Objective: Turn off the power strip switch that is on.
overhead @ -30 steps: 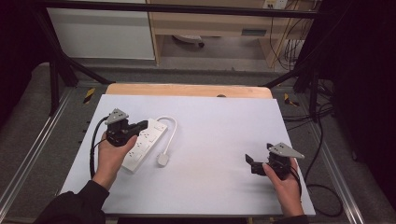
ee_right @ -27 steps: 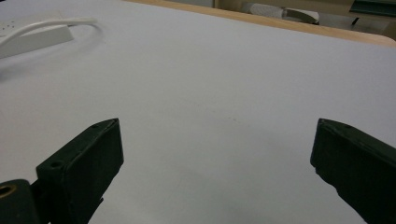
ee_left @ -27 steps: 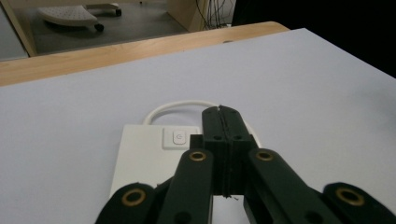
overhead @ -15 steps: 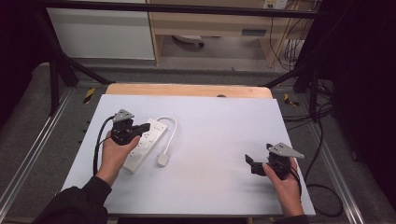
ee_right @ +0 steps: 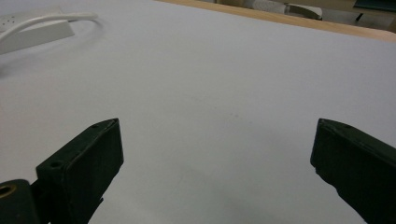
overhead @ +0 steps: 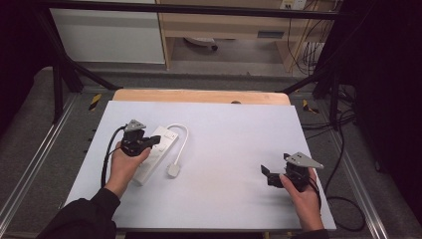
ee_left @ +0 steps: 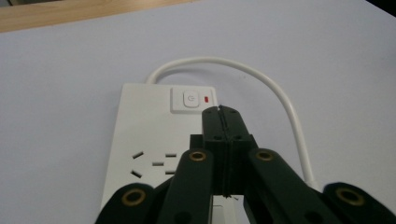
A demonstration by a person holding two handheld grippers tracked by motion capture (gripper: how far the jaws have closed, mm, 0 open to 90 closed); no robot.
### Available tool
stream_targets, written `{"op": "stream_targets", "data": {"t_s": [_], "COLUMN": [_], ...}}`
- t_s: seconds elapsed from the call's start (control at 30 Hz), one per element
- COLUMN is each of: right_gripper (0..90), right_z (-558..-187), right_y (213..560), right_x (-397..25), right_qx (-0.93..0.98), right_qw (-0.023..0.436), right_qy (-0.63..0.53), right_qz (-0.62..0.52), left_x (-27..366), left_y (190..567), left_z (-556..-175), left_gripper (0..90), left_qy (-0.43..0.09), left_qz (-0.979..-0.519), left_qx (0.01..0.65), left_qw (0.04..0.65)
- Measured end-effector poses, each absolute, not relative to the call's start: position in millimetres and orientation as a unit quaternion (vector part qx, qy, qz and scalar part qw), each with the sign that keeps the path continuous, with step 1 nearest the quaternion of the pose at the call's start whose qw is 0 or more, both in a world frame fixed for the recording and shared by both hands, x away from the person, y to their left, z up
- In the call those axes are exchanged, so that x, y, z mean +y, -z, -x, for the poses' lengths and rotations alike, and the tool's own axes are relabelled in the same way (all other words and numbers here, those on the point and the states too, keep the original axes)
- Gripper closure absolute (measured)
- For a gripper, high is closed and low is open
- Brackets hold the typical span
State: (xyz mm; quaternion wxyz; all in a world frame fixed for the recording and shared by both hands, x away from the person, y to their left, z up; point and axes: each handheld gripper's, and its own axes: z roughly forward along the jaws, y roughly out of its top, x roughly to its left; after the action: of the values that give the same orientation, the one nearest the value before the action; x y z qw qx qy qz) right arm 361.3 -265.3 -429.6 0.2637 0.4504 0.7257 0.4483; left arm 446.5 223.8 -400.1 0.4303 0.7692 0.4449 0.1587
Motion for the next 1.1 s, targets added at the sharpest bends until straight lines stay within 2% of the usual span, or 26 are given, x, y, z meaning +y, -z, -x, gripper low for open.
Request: {"op": "stream_targets", "data": {"t_s": [1.1], "right_gripper": [2.9], "right_z": [-361.4], "right_y": [430.1], "right_x": [-265.1], "right_qx": [0.728], "right_qw": [0.259], "right_qy": [-0.446], "right_qz": [-0.451], "left_x": [219.0], "left_y": [422.2], "left_z": [-451.4], "left_gripper": [90.0], "left_qy": [-0.141], "left_qz": [-0.789], "left_qx": [0.450], "left_qw": [0.394]}}
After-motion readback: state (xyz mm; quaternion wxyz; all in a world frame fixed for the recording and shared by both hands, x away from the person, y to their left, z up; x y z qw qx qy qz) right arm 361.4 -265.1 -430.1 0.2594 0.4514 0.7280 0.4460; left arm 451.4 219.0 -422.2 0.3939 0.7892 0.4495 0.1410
